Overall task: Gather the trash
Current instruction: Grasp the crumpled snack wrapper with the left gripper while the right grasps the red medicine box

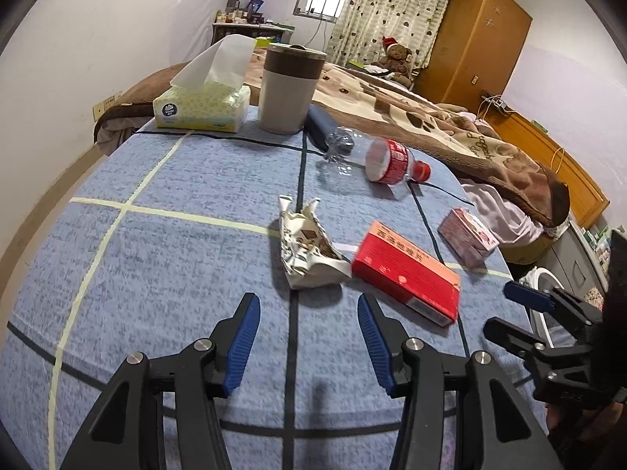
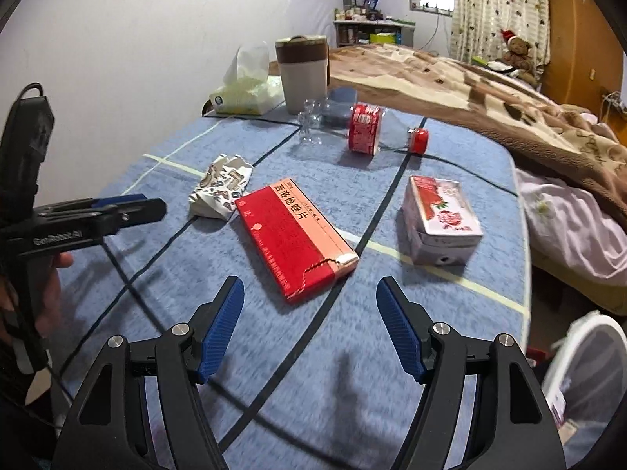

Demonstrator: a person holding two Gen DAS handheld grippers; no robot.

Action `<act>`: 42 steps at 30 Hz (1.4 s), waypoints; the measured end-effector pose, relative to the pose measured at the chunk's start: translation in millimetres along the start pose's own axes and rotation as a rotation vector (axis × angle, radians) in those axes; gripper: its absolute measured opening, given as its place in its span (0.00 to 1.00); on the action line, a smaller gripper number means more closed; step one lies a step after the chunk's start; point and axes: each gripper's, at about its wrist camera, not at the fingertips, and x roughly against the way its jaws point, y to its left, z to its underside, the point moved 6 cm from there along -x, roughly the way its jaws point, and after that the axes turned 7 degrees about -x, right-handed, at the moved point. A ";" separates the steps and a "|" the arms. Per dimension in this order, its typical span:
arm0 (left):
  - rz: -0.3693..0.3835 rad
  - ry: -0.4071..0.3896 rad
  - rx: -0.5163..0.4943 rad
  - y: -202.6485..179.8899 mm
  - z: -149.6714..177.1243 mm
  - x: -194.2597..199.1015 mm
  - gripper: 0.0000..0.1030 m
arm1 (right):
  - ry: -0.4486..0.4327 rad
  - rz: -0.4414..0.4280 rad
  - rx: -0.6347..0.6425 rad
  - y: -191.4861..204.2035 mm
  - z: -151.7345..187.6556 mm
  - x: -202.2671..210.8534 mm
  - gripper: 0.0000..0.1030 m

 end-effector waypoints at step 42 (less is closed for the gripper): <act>0.024 0.076 0.069 1.6 -26.9 -75.8 0.58 | -0.023 0.021 -0.046 -10.6 4.1 -7.4 0.69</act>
